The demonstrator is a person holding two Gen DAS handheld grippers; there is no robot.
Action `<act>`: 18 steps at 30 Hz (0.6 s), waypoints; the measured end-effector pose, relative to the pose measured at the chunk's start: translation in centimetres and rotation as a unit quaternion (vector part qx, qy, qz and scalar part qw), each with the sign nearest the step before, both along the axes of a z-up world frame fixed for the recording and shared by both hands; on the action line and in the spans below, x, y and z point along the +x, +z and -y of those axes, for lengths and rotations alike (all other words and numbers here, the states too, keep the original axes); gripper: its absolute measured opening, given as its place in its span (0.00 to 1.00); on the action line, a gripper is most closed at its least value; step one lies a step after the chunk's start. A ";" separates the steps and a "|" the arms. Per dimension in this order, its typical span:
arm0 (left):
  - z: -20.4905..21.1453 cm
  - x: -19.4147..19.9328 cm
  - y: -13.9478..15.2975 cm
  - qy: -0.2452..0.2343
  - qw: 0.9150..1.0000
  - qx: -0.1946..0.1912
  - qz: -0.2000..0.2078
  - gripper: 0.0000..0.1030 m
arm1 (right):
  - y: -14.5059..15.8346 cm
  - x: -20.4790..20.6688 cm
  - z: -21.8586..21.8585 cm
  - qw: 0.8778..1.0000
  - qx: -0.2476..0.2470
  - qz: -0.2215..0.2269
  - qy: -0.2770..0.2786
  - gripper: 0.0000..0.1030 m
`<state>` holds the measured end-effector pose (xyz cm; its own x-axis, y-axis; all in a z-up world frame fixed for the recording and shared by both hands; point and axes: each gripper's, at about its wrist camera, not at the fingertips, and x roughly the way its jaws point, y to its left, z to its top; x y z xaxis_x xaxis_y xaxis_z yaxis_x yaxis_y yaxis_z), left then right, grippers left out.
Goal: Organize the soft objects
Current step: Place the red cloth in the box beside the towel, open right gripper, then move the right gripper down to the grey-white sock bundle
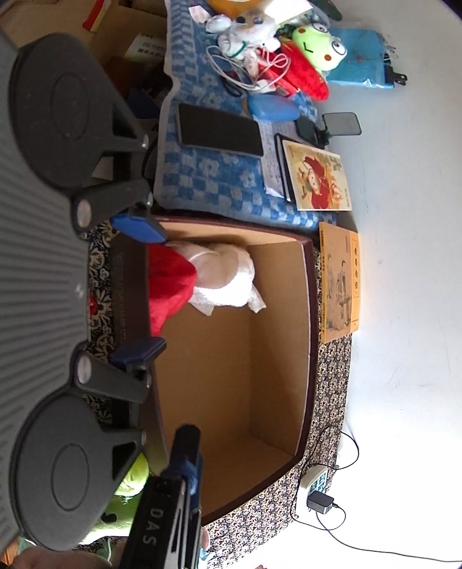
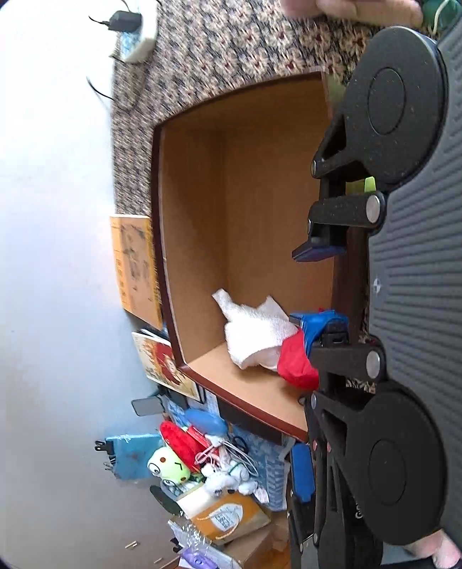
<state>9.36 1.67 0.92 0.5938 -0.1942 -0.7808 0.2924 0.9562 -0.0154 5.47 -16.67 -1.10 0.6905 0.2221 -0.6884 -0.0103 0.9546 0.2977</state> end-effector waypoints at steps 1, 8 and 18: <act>0.0 -0.2 0.0 0.000 1.000 0.002 0.001 0.59 | 0.1 -0.4 -0.1 1.000 -0.007 0.007 -0.003 0.15; -0.1 -1.4 0.1 0.004 1.000 0.012 0.001 0.60 | 0.5 -2.0 0.3 1.000 -0.017 0.011 -0.020 0.17; -0.2 -2.4 -0.1 0.012 1.000 0.025 -0.004 0.60 | 0.5 -4.7 0.7 0.999 -0.011 0.020 -0.029 0.20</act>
